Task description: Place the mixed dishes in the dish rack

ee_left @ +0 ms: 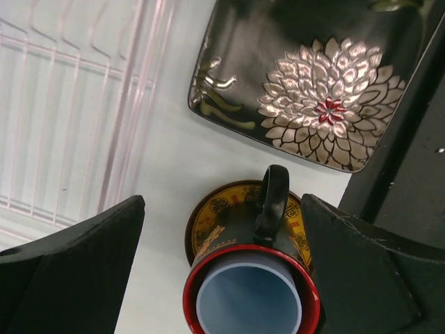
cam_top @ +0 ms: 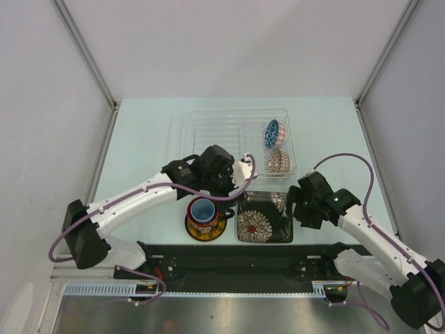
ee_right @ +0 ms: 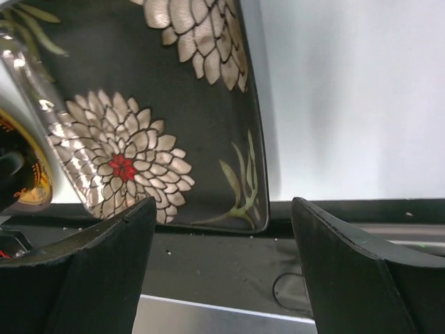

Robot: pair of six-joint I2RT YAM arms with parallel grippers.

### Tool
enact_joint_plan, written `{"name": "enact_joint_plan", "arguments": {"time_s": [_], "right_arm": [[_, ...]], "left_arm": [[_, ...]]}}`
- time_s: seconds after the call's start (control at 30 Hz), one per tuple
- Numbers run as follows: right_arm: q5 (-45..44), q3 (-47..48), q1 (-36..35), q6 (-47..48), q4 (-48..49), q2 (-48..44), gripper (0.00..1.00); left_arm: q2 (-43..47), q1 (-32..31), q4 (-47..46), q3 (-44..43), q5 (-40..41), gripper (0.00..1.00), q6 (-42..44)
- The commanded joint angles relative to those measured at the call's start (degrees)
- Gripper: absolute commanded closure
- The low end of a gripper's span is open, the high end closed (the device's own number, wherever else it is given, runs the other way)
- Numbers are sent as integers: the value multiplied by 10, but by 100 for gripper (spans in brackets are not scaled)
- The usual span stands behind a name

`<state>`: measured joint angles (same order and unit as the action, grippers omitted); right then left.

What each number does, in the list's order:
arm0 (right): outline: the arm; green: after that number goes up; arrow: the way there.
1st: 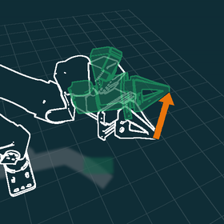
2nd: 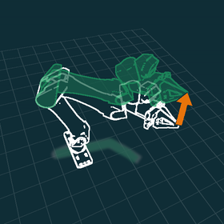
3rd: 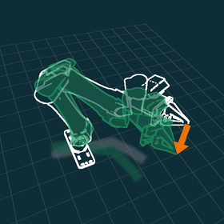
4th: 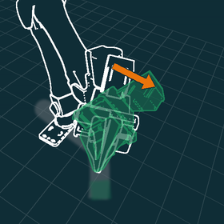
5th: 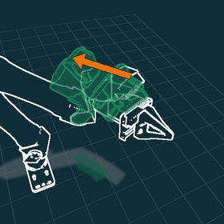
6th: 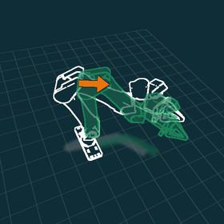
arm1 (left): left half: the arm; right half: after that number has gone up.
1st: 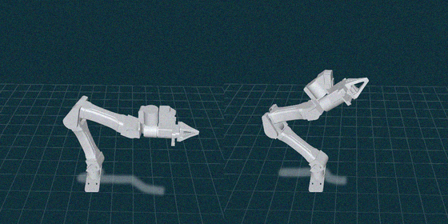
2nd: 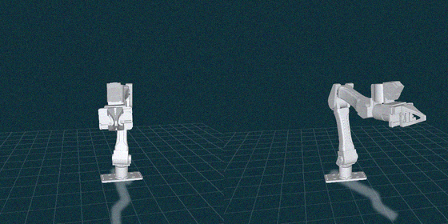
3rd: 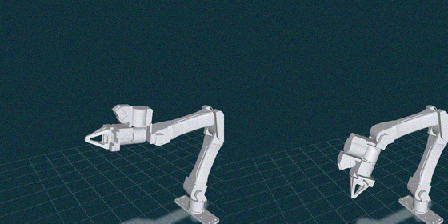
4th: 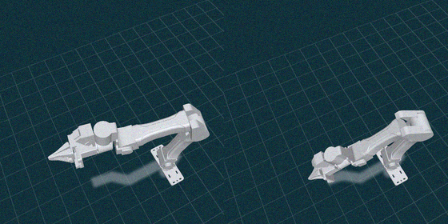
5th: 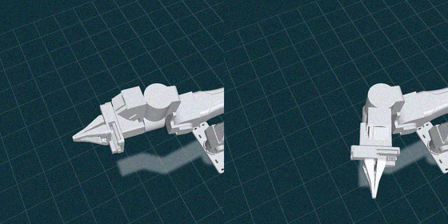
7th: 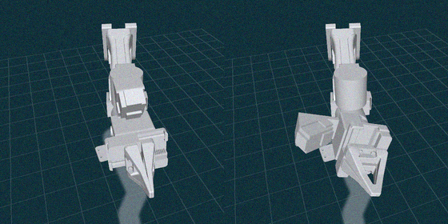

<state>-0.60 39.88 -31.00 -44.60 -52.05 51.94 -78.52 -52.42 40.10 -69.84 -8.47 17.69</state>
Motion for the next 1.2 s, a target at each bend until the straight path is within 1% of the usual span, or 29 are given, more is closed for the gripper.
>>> {"name": "enact_joint_plan", "arguments": {"time_s": [0.0, 0.13, 0.27, 0.33, 0.4, 0.57, 0.93, 1.17], "right_arm": [[54, -33, 29, 2, 63, 12, 17], [84, -57, 62, 22, 100, 47, 17], [92, -65, 71, 24, 131, 70, 18], [91, -71, 74, 23, 139, 77, 18], [90, -78, 76, 22, 148, 83, 18], [95, -84, 88, 18, 154, 83, 19], [133, -87, 97, 8, 174, 105, 19], [123, -90, 103, 6, 173, 110, 18]], "left_arm": [[-11, -20, -52, 33, 23, 0, 52], [-29, -25, -69, 45, 20, 0, 60], [-52, -40, -76, 35, 3, 0, 53], [-77, -55, -91, 36, 26, 0, 67], [-93, -58, -98, 38, 30, 0, 79], [-106, -59, -121, 70, 35, 0, 89], [-158, -65, -159, 103, 63, 0, 126], [-183, -65, -175, 112, 75, 0, 154]]}}
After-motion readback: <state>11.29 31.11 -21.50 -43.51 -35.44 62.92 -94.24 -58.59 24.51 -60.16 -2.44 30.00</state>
